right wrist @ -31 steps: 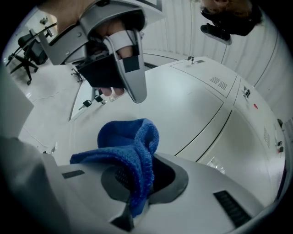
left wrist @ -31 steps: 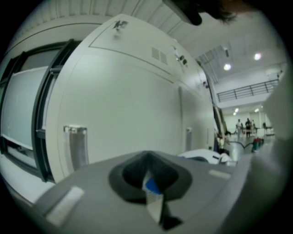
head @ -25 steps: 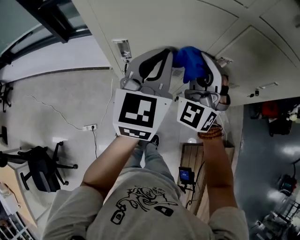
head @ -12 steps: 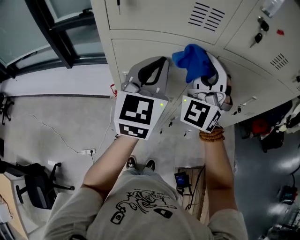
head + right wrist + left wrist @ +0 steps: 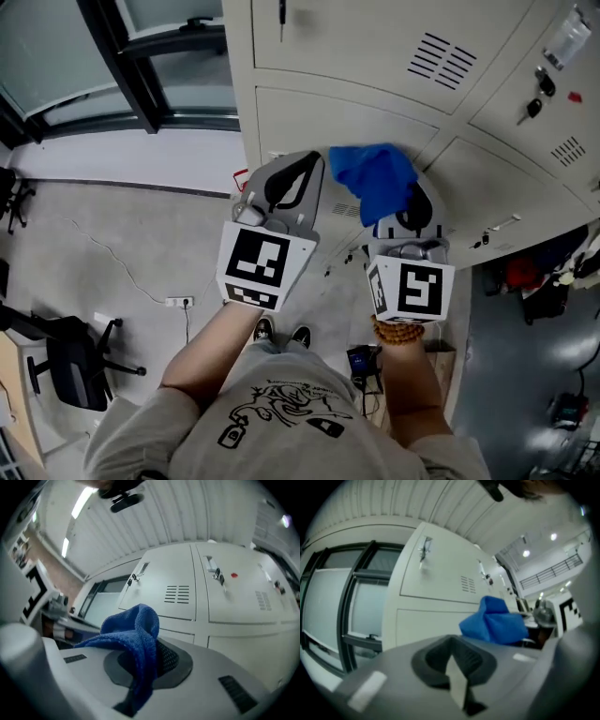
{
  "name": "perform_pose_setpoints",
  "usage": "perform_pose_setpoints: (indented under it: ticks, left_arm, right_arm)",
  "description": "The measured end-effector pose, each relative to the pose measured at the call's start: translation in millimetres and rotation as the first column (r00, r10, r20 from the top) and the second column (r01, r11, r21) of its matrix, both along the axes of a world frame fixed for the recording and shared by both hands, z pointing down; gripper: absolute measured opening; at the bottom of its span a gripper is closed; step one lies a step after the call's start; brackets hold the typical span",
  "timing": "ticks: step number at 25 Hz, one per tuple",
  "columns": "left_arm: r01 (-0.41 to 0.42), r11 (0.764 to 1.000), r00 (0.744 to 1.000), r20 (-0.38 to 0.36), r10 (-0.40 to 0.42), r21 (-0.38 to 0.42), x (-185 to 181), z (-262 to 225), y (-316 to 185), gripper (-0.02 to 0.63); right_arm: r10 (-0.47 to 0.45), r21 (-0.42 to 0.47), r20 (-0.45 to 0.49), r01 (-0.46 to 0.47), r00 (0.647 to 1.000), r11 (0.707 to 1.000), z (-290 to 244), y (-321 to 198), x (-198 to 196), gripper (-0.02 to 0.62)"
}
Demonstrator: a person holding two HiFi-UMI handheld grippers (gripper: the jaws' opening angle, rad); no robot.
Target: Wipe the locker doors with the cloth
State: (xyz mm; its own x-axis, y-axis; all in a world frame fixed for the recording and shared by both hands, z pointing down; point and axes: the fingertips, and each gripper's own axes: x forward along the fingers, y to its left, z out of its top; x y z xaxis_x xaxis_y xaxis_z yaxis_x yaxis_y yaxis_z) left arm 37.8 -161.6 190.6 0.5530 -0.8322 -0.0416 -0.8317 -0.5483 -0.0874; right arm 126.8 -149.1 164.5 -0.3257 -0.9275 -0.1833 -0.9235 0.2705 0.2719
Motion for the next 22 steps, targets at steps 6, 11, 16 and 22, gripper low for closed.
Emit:
perform_pose_setpoints:
  ticks: [6,11,16,22]
  left_arm:
    - [0.035,0.995,0.999,-0.017,-0.037,-0.095,-32,45,37,0.002]
    - [0.032,0.996,0.999,-0.003,-0.033,-0.086,-35,47,37,0.002]
    - [0.020,0.998,1.000,-0.004,-0.021,-0.064,-33,37,35,0.001]
    - [0.015,0.998,1.000,0.006,-0.014,-0.068,-31,41,34,0.002]
  right_arm:
    - [-0.088,-0.184,0.259,0.138,0.962,0.973,45,49,-35,0.029]
    - [-0.092,-0.181,0.216,0.133,0.972,0.974,44,50,-39,0.028]
    - [-0.089,-0.182,0.234,0.134,0.968,0.974,43,52,-39,0.028]
    - [-0.092,-0.180,0.236,0.137,0.967,0.974,42,52,-38,0.028]
